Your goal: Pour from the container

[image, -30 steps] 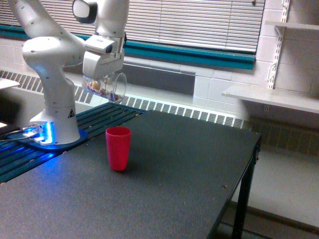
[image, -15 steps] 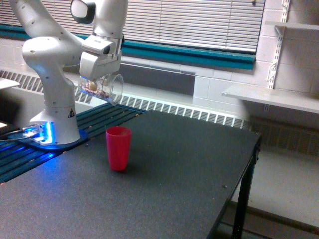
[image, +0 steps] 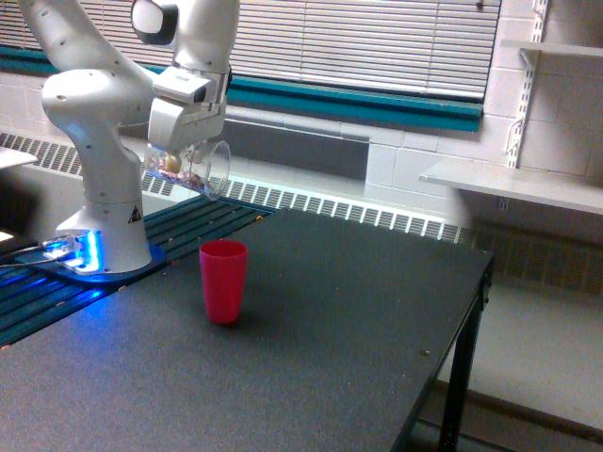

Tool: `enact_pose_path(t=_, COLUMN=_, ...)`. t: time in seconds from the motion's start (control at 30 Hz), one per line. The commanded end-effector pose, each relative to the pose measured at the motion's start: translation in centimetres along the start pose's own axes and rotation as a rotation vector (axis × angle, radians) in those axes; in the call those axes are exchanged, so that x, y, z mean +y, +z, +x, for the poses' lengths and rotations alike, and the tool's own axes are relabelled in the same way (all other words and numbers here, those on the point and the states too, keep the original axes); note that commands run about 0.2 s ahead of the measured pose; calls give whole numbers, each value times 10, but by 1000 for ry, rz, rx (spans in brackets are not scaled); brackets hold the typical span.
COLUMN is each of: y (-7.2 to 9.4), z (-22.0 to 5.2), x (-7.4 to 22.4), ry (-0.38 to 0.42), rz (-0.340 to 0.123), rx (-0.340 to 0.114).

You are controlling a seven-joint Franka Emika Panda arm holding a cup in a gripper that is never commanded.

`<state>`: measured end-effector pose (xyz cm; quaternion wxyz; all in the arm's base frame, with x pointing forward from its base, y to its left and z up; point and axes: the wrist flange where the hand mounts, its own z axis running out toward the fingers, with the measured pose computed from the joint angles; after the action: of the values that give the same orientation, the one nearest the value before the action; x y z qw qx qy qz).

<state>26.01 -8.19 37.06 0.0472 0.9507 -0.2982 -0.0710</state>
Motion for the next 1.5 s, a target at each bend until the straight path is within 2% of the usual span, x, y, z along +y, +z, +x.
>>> enact_pose_path(t=0.03, y=3, z=1, x=4, ry=-40, rz=-21, rx=-3)
enact_pose_path(t=0.63, y=8, z=1, x=10, ry=-39, rz=-77, rx=-24)
enact_pose_path(t=1.5, y=10, z=4, x=8, ry=-57, rz=-103, rx=-39)
